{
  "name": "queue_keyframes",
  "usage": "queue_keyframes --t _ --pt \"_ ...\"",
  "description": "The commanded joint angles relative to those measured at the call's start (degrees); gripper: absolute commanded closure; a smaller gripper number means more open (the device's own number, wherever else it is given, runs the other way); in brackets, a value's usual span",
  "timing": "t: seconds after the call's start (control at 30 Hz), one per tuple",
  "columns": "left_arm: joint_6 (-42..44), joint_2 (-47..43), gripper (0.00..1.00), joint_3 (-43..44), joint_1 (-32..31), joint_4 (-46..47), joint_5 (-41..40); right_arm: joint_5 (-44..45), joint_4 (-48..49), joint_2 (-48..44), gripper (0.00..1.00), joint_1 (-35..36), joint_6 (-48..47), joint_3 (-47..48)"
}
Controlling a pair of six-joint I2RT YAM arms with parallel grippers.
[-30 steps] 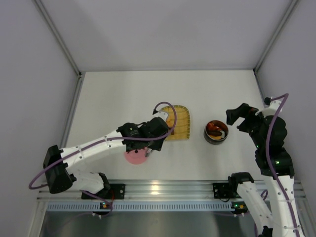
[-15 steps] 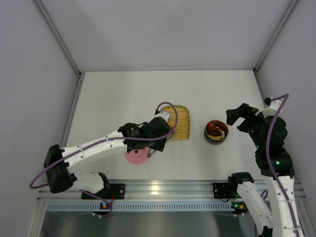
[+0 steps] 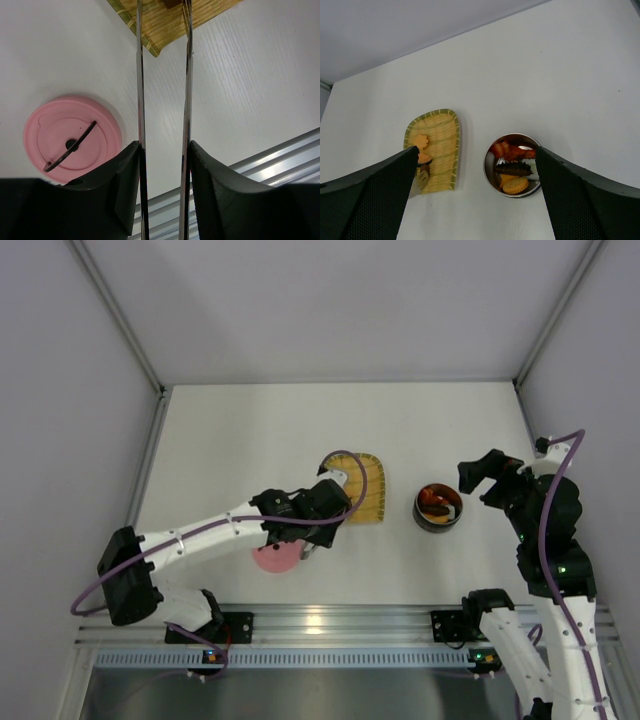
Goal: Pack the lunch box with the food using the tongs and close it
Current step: Pick up the fake food from the plate.
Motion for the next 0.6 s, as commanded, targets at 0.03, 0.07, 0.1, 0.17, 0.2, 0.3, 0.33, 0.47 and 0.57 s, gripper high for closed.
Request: queue_keyframes --t 0.03,0.07,0.1,0.17,0.2,0.3,0.33,0.47,0.57 --pt "0.12 1.2 0.54 0.48 -0.33 3.14 -1.08 0.06 -0.1 0.07 0.02 -0.56 -0.59 1.8" --pt "0.3 1.38 0.54 0.57 -0.33 3.32 -1.17 0.14 -0.1 0.15 0.02 -0.56 -0.59 1.89" --pt "0.38 1.64 0.55 0.57 -0.33 3.49 -1.17 0.06 -0.19 0.15 0.02 -0.56 -0.59 1.98" --pt "0.56 2.17 0.57 0.84 -0.33 3.76 -1.43 0.23 -0.28 0.15 0.02 -0.56 -0.68 2.06" --pt "0.56 2.35 0.58 0.93 -0.33 3.76 -1.35 0.23 -0.37 0.15 0.02 -0.56 -0.68 2.06" --pt "0.74 2.61 0.61 1.19 -0.33 3.93 -1.35 0.32 -0.46 0.07 0.02 -0.56 -0.59 1.98" --pt "0.74 2.79 0.64 1.36 -0.33 3.93 -1.35 0.23 -0.46 -0.02 0.02 -0.56 -0.68 1.98" --pt "0.91 2.44 0.69 1.89 -0.33 3.58 -1.35 0.32 -0.46 -0.11 0.02 -0.56 -0.59 1.89" --pt "1.35 1.82 0.71 2.77 -0.33 3.23 -1.26 0.32 -0.37 -0.28 0.02 -0.56 -0.59 1.63"
